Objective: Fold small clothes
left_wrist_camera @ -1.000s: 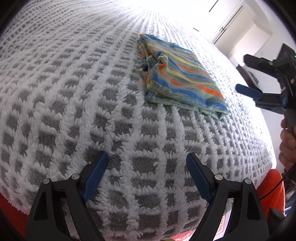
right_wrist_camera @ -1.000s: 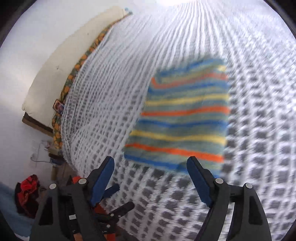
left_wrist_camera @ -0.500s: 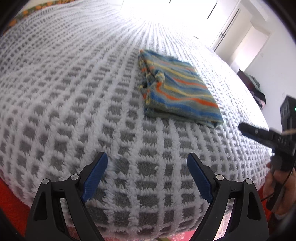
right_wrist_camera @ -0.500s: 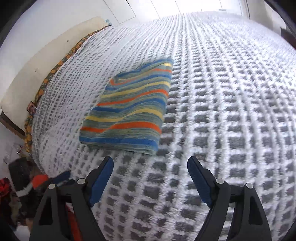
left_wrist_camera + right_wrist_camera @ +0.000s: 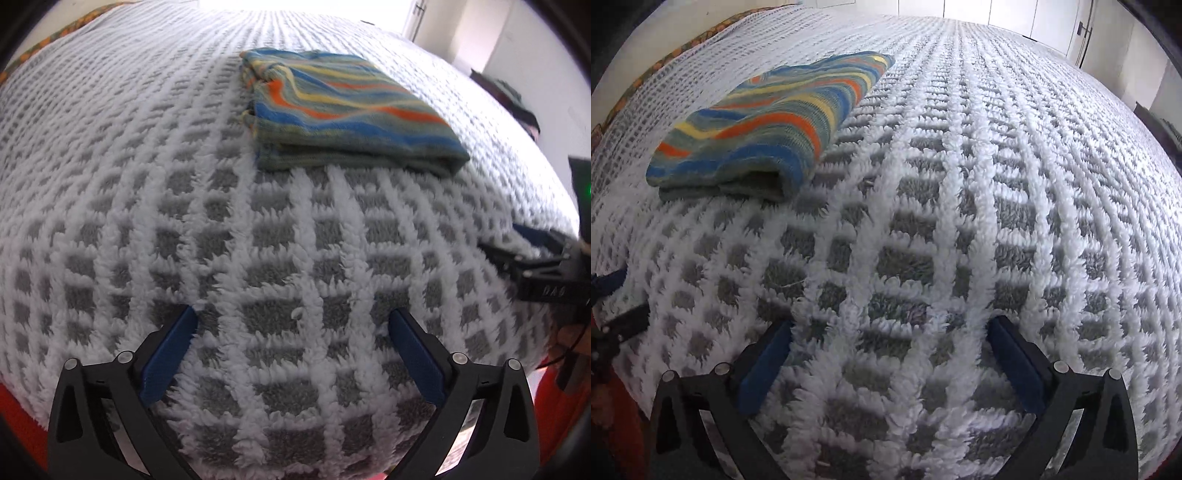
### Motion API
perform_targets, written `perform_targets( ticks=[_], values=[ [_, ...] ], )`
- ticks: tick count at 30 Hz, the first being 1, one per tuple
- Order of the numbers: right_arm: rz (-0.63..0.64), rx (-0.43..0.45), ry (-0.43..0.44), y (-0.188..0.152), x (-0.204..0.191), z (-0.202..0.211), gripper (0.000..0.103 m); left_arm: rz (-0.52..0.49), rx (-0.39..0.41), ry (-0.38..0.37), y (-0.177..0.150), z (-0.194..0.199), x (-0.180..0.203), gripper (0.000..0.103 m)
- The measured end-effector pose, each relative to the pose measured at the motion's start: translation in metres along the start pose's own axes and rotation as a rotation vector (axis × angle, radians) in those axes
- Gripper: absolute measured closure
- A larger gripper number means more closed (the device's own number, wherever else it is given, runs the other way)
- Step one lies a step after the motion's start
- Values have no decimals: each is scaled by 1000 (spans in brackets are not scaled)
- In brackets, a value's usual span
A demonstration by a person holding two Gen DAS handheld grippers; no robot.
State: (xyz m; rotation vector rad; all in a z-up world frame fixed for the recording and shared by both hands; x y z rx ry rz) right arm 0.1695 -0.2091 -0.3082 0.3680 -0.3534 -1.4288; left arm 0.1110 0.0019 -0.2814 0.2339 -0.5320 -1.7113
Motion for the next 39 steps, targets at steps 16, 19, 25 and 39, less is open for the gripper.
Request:
perform_targets(
  ticks=[16,19,25,39],
  values=[
    [-164,-12,205,4,20,42,1,231,64,-280,66,60,-4,10],
    [-328,75,366,42,38,63,1,254,78,-280,124,45,-31,10],
    [-439,31,658,136,31,28,1,334,-64,-339,195,-41,-59,17],
    [-340,-151,677,177,-24,-57,4,201,-88,-82,213,-92,-47,16]
  ],
)
Point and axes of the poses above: each gripper's, at about its wrist camera, not at the fingertips, and z roughly against the way its jaws point, x to its right, y to its top, the point moved 10 cm from there along -z, roughly the way its jaws point, and after that the axes turned 2 degrees about -y, right-handed, at the moved point
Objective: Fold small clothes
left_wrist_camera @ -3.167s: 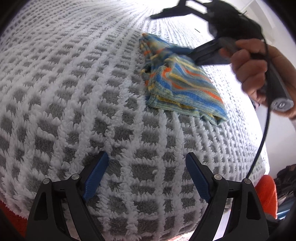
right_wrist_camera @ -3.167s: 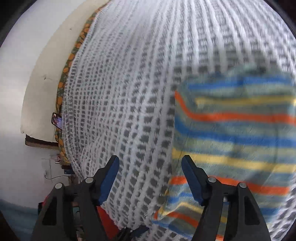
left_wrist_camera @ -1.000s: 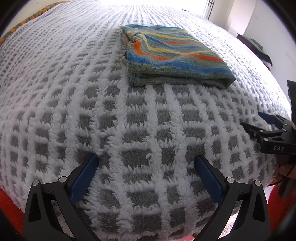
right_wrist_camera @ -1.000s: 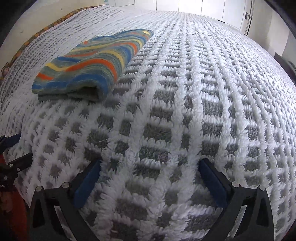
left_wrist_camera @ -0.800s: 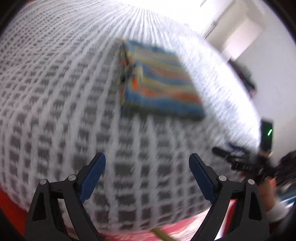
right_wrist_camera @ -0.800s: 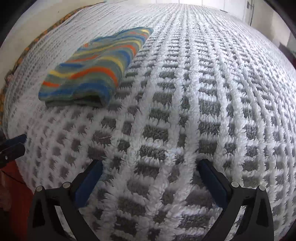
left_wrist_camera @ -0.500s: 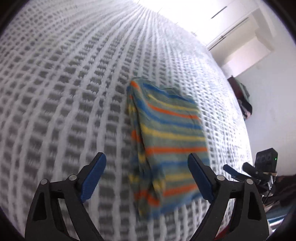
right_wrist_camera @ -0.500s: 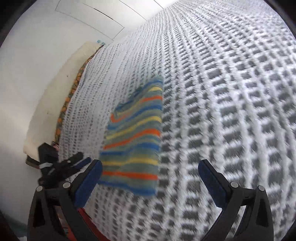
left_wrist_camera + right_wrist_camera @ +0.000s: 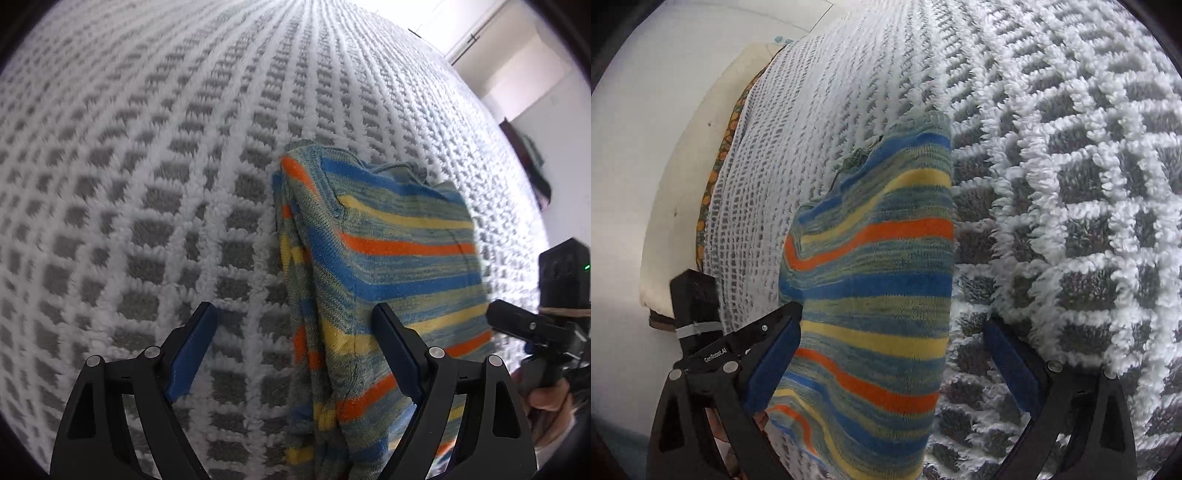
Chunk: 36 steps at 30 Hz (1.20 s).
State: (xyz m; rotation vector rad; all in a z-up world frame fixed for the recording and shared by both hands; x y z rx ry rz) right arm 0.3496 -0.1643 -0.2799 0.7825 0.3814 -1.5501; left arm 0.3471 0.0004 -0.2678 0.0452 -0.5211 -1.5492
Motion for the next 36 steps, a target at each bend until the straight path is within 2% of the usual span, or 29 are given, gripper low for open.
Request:
perform_targets(
  ticks=[4,9,16,19,20,22,23,24,25,26,30,33,36],
  values=[
    [84,21,-55,2,-8,5,4,-65,54,84,5,11,11,16],
    [74,32,-63,1,-5,10,4,-118,59,136,3,18,18,16],
    [51,37,-71,3,5,18,4,-142,57,154,0,20,26,16],
    [45,48,-52,7,3,20,4,-113,26,106,-1,11,19,14],
    [34,54,-39,9,3,21,5,-78,-14,47,-2,0,19,13],
    [-19,59,-13,17,6,15,15,33,-87,-86,-7,-20,19,14],
    [-54,39,-4,17,9,7,18,75,-90,-119,-7,-24,17,22],
    [-81,-3,7,15,11,-3,41,89,-68,-141,-4,-23,17,36],
    [-74,-33,-12,12,12,-10,76,89,-60,-207,-3,-21,24,82],
    [-42,-48,-43,11,9,-13,77,98,-71,-230,-4,-20,28,85],
    [189,18,-174,8,-33,7,82,20,47,-182,-2,21,40,87],
    [339,83,-165,2,-85,28,82,50,148,-189,-8,74,40,87],
    [455,128,-111,-8,-140,45,82,80,248,-171,-7,133,25,87]
  ],
)
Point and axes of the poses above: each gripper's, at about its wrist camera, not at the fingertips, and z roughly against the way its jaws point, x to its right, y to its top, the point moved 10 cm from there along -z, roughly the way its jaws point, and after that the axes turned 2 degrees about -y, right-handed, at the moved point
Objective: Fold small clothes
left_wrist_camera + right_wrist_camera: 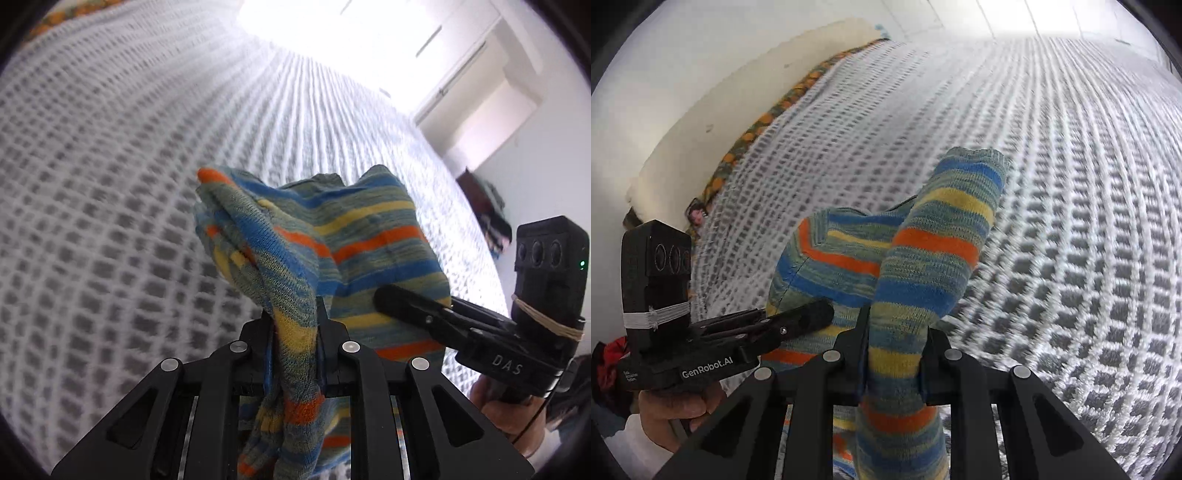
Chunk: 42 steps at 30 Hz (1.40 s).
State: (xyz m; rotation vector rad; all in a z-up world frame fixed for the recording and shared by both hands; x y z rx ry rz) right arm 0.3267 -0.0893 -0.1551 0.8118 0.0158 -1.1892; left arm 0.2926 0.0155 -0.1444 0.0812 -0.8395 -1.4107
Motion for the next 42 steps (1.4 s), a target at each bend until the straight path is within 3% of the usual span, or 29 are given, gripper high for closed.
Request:
perform_targets(
  ticks=[4,7,8,10,11,12,14,15,16,19,22,24,26,28,33,42],
  values=[
    [77,42,92,26,-54,12,82,32,81,30,24,51,-19,87],
    [75,12,107,39,-70,-10,80,42,45,111,31,40,-48,79],
    [61,-25,79,40,-66,-25,74,38,18,164,29,27,-65,72],
    [62,-94,-69,34,-48,-50,42,19,-8,316,15,16,-103,71],
    [69,-111,-145,28,-36,-55,39,-1,-15,399,4,21,-119,70],
    [68,-110,-192,22,-28,-50,35,-11,-9,433,-4,30,-126,66],
    [74,-80,-202,5,-27,-29,20,-31,41,439,-22,54,-124,28],
    [94,-66,-208,-4,-31,-18,6,-60,73,463,-29,67,-118,22],
    [122,-46,-220,-15,-36,-5,0,-107,113,510,-35,80,-109,16],
    [164,-13,-236,-48,-49,25,0,-209,200,596,-52,111,-77,4],
    [142,-3,-263,-80,-54,53,0,-200,250,653,-77,139,-58,0],
    [109,1,-299,-99,-53,75,0,-166,209,643,-94,145,-52,0],
    [71,-11,-328,-115,-54,88,0,-131,96,607,-109,141,-52,0],
    [53,-29,-347,-128,-54,98,0,-105,37,599,-122,142,-54,0],
    [89,-46,-406,-141,-60,117,0,-63,48,584,-134,153,-52,1],
    [110,-47,-407,-148,-72,125,0,-87,111,592,-130,175,-37,1]
  ],
)
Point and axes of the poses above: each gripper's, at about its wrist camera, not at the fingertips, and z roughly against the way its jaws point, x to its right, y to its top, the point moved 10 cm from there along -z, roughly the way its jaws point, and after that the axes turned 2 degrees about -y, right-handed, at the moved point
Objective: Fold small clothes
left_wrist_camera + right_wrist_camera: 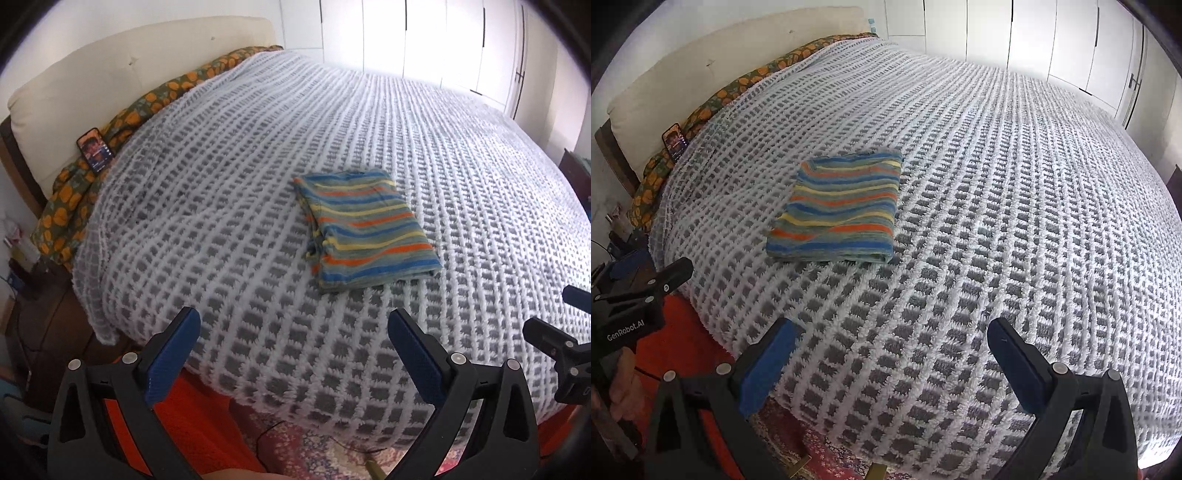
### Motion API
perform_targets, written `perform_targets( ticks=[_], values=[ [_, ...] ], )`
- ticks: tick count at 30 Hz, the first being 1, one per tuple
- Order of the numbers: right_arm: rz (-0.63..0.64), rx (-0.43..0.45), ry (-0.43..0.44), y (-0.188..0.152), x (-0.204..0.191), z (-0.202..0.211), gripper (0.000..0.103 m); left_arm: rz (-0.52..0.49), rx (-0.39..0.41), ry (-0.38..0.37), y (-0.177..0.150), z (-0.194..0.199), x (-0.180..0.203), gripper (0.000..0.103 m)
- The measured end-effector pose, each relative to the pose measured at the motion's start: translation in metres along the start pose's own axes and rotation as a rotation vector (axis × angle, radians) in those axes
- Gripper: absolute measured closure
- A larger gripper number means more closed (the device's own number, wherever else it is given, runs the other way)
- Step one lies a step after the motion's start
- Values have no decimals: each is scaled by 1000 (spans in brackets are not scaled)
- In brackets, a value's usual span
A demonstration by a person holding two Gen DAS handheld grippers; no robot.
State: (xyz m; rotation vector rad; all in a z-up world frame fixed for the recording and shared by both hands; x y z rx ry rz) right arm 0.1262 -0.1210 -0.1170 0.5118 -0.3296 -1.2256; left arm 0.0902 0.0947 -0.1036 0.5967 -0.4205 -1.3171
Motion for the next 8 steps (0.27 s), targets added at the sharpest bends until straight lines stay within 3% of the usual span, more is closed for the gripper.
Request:
perform_targets(
  ticks=[6,8],
  values=[
    [10,10,3,2,-10,2,0,39,-13,-35,-4,1,1,1],
    [9,16,8,3,-11,3,0,27,-3,-16,-4,2,1,1]
  ],
)
Point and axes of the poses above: each gripper's, at about its wrist camera, not at the fingertips, and z roughly against the way its jaws point, x to its right, y to its top, the point moved 10 cm from there along -z, roughly the way its jaws point, and after that the axes turned 2 degrees about -y, right-handed, at the moved point
